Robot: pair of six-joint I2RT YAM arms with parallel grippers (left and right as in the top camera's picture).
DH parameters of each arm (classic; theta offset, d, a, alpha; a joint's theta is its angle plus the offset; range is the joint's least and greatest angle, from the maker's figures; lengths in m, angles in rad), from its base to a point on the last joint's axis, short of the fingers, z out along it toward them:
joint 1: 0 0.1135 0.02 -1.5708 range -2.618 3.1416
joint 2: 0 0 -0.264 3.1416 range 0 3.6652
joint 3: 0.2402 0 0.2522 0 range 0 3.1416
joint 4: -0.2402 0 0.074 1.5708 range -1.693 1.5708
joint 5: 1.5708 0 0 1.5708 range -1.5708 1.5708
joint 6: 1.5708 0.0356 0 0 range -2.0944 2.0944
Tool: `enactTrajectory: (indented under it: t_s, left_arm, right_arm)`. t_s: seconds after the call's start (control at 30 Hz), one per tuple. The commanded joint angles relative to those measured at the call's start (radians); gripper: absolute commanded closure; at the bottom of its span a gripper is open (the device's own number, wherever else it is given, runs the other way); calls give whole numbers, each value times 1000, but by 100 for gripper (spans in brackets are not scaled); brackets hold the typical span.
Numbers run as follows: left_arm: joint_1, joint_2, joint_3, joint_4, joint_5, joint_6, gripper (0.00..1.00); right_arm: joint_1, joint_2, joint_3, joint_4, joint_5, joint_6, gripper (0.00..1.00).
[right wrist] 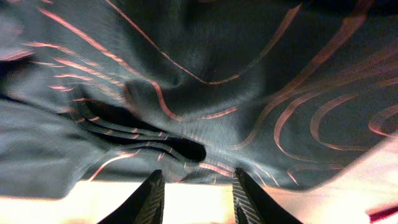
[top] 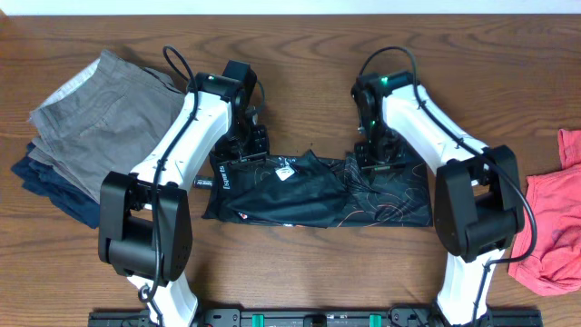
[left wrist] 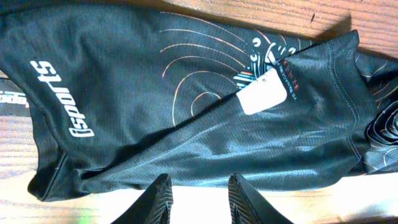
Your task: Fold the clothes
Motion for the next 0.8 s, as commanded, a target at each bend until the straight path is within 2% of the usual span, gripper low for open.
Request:
enactTrajectory:
  t_s: [0.0,0.1,0.3,0.47,0.6,0.7,0.77]
  left_arm:
    - [2,-26,-5,-6,-12,-13,68]
    - [2,-26,-5,-6,-12,-13,67]
    - [2,-26,-5,-6,-12,-13,67]
    - [2,-26,-5,-6,-12,-13,67]
    - [2,-26,-5,-6,-12,-13,68]
    - [2,-26,-5,-6,-12,-13,68]
    - [2,-26,-5,-6,-12,-13,67]
  right_arm:
    - [13,-9,-84,31,-10,16,64]
    - [13,-9,-152,79,-14,16,62]
    - [14,-9,-184,122,-114,-5,69]
    - [14,-9,-182,122,-122,-18,84]
    - [14,-9,-182,121,-140,-34,85]
    - [14,-9,-182,117,-145,-37,99]
    - [15,-10,-182,106,-204,-101,99]
